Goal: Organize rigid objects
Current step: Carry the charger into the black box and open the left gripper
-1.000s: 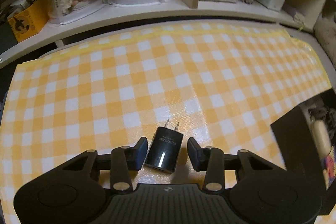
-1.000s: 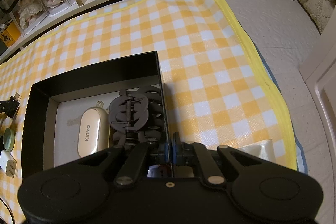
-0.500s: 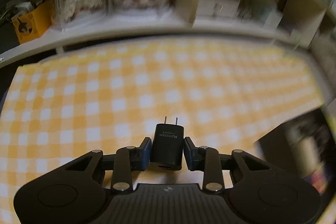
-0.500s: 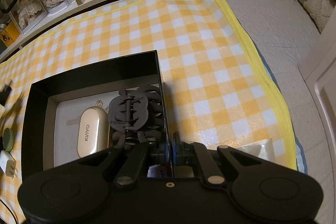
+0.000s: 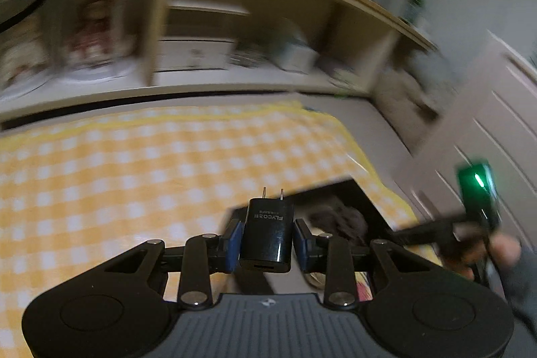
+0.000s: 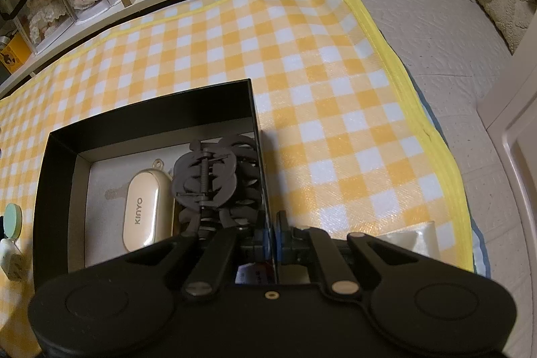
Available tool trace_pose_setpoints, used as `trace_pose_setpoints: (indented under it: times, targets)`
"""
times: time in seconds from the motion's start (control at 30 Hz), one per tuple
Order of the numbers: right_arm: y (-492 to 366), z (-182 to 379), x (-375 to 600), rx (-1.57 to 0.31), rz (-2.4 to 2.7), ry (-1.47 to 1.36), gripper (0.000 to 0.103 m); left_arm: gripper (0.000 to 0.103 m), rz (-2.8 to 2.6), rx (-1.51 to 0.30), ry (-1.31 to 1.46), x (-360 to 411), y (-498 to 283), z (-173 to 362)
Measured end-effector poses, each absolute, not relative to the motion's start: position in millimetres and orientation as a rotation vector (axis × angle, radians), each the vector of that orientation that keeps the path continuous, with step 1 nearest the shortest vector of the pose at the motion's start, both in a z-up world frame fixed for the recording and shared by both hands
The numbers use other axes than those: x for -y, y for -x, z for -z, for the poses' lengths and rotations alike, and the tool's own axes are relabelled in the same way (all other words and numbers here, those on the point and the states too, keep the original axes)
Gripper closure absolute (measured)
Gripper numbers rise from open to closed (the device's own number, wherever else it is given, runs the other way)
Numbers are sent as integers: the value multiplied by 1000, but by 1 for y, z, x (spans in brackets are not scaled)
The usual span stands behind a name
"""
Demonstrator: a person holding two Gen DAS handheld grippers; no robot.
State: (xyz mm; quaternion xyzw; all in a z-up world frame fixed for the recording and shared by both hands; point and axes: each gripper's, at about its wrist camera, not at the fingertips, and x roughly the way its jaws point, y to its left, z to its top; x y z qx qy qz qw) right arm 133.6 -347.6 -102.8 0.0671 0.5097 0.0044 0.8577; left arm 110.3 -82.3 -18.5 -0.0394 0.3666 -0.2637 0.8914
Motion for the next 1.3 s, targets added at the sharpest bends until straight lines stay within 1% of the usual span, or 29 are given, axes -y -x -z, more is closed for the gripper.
trace_pose_setpoints:
  times: [0.17,0.37,0.6,0.7,0.83,1.0,1.03,1.07,1.1,1.13,1.3]
  targets:
    - [-132,108,348,-1084,-11,-132,98,69,662,-760,-157,122,-102,25]
    - [-131,111,348,-1087,-12,-128,98,69,788,-785,-343,140,-100,42]
    - [-129,111,347,-1088,-13,-125,98,70,926,-804,-687,168,-103,70]
    - [-128,112,347,-1087,-15,-129,98,70,953,-825,-741,173,-111,73]
    - [-128,111,346,-1089,-14,-125,98,70,1026,-834,-703,176,-115,69]
    - [-128,110,344,-1088,-16,-130,98,68,1069,-859,-756,188,-114,78]
    - [-127,111,344,-1088,-17,-131,98,63,1061,-868,-775,189,-115,81]
    - [-127,110,344,-1088,-17,-131,98,49,1042,-873,-799,190,-115,84]
    - [-127,110,344,-1088,-17,-133,98,43,1033,-878,-811,189,-115,84]
    - [-128,109,343,-1088,-17,-131,98,40,1034,-880,-811,188,-114,83]
    - [-127,110,343,-1089,-17,-132,98,38,1030,-882,-777,181,-108,72]
